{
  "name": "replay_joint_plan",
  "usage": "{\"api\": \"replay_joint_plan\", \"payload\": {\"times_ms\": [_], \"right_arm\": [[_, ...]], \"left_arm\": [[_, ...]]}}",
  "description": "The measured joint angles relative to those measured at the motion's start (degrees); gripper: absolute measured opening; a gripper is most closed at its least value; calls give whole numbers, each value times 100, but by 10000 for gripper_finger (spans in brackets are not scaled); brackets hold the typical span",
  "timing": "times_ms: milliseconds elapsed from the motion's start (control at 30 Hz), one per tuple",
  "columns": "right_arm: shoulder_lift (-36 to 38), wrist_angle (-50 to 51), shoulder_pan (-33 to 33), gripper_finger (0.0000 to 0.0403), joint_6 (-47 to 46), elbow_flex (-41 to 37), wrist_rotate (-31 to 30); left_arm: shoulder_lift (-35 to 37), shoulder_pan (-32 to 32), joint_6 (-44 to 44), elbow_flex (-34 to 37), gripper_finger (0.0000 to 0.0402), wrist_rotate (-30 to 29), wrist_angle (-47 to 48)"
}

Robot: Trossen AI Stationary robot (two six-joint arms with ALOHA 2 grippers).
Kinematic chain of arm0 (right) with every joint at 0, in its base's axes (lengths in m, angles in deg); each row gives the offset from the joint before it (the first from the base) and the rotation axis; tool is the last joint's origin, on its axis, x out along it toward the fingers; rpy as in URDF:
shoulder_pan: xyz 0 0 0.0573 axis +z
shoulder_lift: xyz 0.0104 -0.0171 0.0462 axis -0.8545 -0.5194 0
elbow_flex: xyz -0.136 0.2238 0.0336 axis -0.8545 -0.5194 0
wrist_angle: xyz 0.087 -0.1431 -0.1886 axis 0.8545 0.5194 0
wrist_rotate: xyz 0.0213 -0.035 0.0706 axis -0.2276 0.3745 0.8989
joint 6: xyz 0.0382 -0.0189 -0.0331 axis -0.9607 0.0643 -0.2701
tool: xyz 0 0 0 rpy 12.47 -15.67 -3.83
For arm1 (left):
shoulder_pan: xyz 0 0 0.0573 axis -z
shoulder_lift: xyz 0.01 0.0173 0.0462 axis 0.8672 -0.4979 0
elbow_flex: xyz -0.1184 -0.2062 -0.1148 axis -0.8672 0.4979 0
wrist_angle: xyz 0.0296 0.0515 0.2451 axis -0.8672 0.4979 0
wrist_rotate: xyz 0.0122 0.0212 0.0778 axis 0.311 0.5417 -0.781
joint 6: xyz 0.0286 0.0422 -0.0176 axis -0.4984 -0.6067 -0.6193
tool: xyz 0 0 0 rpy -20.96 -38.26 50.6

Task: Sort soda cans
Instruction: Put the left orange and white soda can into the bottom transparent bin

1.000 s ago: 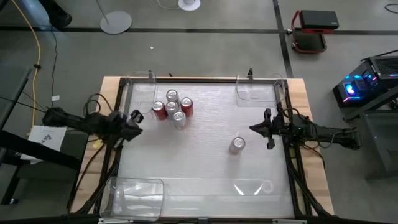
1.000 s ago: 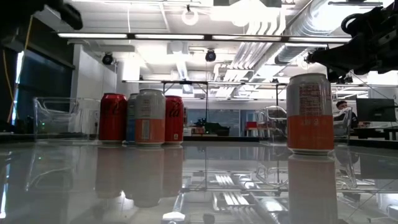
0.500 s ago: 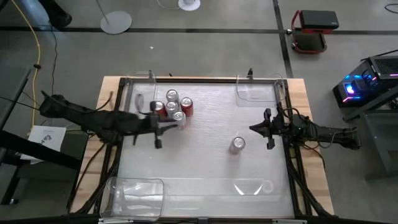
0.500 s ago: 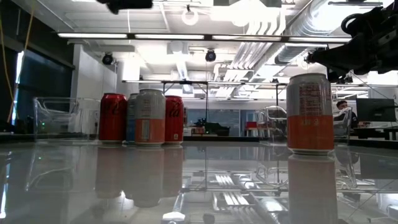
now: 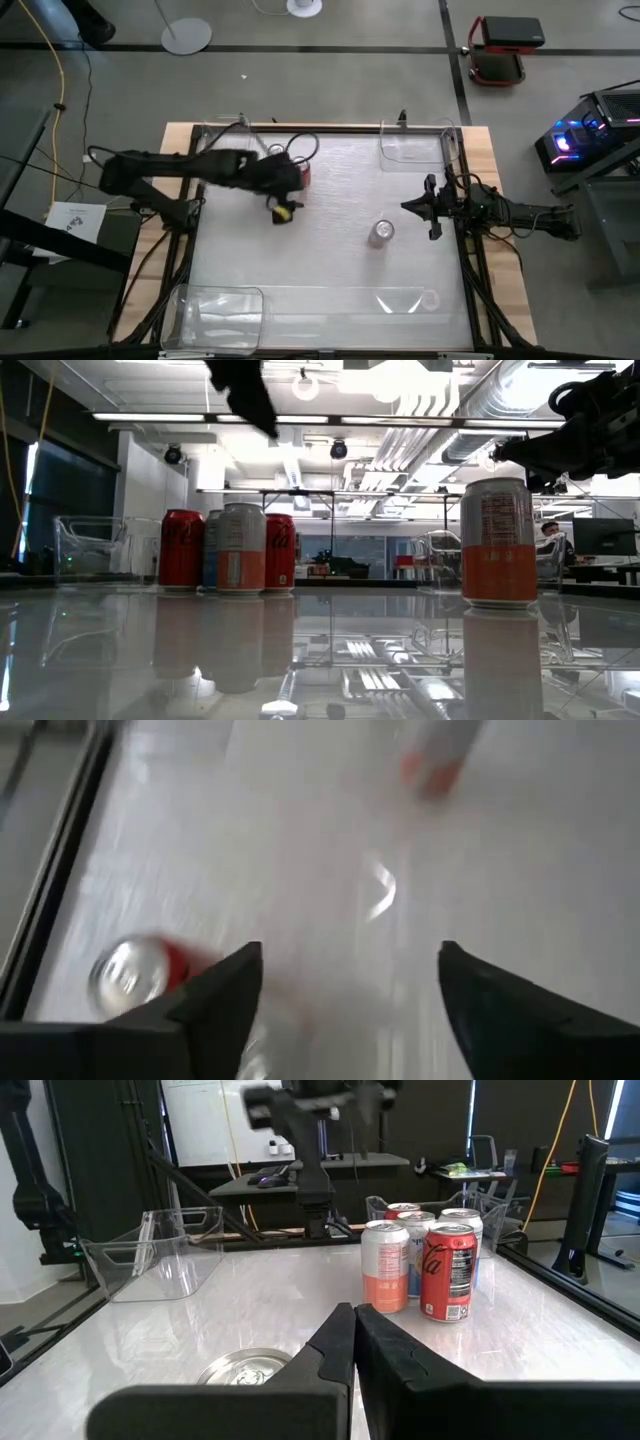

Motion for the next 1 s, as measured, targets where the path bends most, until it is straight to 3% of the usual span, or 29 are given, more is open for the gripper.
{"api": "replay_joint_plan", "payload": {"times_ms": [167,533,700,1000], "right_arm": [[-2,2,0,3,0,0,0],[0,0,2,3,1,0,0],[0,1,1,3,0,0,2],[0,0,0,3,0,0,2]], "left_arm": [[-463,-419,41,-134,330,-1,802],[-1121,-774,-137,-136,333,-32,855],[-1338,-874,-257,-138,333,-453,859],[-1390,-1017,-121,-140,333,132,1044]]}}
